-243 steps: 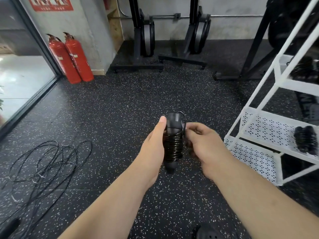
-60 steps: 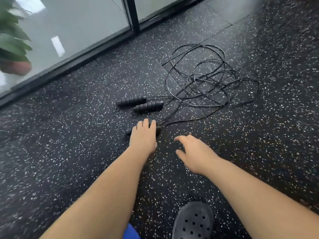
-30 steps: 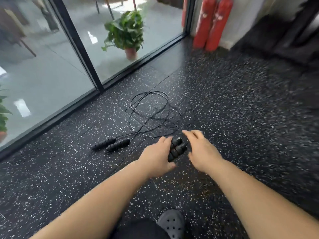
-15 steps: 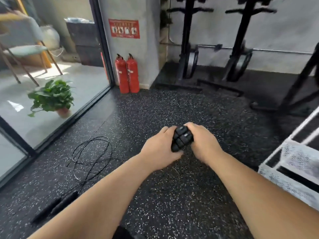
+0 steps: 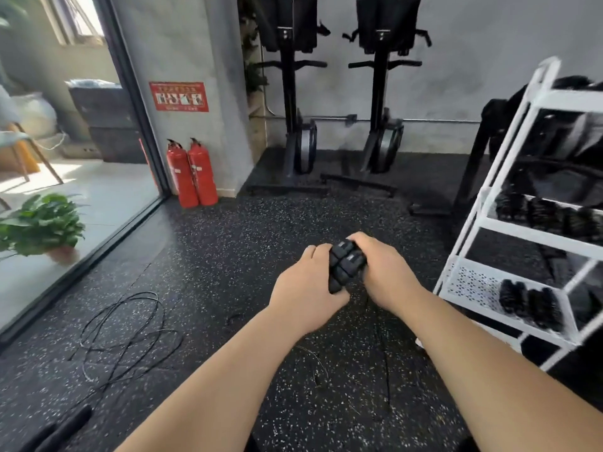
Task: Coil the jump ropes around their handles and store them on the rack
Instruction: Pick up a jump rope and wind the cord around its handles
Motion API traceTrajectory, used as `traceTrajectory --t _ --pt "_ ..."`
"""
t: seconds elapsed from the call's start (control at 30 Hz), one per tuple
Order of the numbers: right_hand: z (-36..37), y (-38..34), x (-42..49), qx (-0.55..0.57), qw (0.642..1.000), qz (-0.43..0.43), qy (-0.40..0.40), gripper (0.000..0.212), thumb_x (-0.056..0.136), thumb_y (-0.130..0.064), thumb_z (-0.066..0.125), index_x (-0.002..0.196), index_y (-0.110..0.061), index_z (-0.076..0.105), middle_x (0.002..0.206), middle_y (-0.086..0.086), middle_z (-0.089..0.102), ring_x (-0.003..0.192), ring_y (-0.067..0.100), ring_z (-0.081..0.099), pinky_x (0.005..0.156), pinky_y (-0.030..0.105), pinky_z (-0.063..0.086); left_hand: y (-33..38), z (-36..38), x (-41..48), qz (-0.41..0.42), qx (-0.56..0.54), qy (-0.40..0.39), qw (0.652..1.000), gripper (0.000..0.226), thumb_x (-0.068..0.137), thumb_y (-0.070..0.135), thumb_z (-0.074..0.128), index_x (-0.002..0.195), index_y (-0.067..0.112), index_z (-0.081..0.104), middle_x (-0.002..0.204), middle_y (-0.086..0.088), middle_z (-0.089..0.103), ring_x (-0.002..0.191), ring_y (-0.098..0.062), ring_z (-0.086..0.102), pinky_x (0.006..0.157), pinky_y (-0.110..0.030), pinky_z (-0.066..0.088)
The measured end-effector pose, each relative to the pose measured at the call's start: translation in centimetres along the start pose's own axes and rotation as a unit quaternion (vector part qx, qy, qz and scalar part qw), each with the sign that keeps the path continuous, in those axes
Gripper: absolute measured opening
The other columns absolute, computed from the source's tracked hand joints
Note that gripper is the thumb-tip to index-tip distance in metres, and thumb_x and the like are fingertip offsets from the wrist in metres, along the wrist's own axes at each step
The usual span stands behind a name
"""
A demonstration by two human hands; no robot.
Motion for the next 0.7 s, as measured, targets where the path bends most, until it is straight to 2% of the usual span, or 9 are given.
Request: traceTrajectory --t 0.1,0.23,0.37,0.47,0.57,0.7 --pt "0.5 2.2 -0.6 0.057 0.998 0.015 0.022 0.04 0.096 -0.006 0.048 0.115 -0.041 0.057 0.106 -0.01 0.067 0.095 0.018 0.063 0.082 0.04 0.05 0.6 1.4 0.3 -0.005 -0.007 -0.001 1.0 0.068 0.085 0.043 0.071 0.145 0.035 0.041 0.131 0.01 0.05 0.1 -0.026 0.066 0.084 -0.042 0.056" --pt "1.9 4.9 -0.7 0.119 0.992 0.022 0.036 0.052 0.095 -0.001 0.048 0.125 -0.041 0.063 0.119 -0.015 0.07 0.11 0.008 0.065 0.097 0.037 0.053 0.5 3.7 1.0 -0.012 -0.003 -0.009 1.0 0.058 0.086 0.047 0.069 0.136 0.034 0.043 0.126 0.012 0.051 0.093 -0.023 0.066 0.082 -0.044 0.058" --pt "3.7 6.8 -0.8 0.133 0.99 0.052 0.009 0.062 0.097 0.002 0.042 0.136 -0.043 0.062 0.134 -0.015 0.067 0.124 0.005 0.06 0.108 0.031 0.048 -0.5 5.8 1.1 -0.027 -0.008 -0.027 0.999 0.06 0.086 0.05 0.07 0.137 0.035 0.041 0.126 0.013 0.05 0.094 -0.022 0.066 0.083 -0.042 0.057" --pt "4.8 7.6 0.0 0.114 0.992 0.05 -0.025 0.064 0.102 0.0 0.04 0.144 -0.046 0.056 0.142 -0.015 0.061 0.129 0.006 0.057 0.112 0.03 0.044 -1.8 7.6 1.2 -0.062 -0.057 -0.05 0.995 0.061 0.084 0.05 0.072 0.134 0.037 0.039 0.122 0.015 0.055 0.096 -0.018 0.066 0.085 -0.042 0.057" --pt "4.6 7.7 1.4 0.093 0.994 0.036 -0.042 0.064 0.104 0.0 0.038 0.145 -0.046 0.055 0.14 -0.015 0.061 0.126 0.004 0.056 0.109 0.028 0.045 -2.8 8.3 1.9 -0.082 -0.096 -0.061 0.99 0.054 0.082 0.047 0.073 0.122 0.04 0.038 0.109 0.016 0.06 0.09 -0.013 0.065 0.081 -0.041 0.057" --pt "4.6 7.3 2.6 0.047 0.997 0.011 -0.066 0.054 0.107 -0.006 0.039 0.142 -0.043 0.056 0.128 -0.016 0.065 0.113 0.004 0.06 0.098 0.03 0.049 -4.4 8.0 3.5 -0.074 -0.039 -0.047 0.995 0.05 0.083 0.048 0.073 0.115 0.04 0.036 0.109 0.016 0.057 0.086 -0.013 0.063 0.074 -0.037 0.052"
Point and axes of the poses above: each hand's wrist, its own x-axis towards the middle knuckle, its own z-axis out of the palm, y = z × x, the point moved 6 cm from there along x, towards the middle knuckle
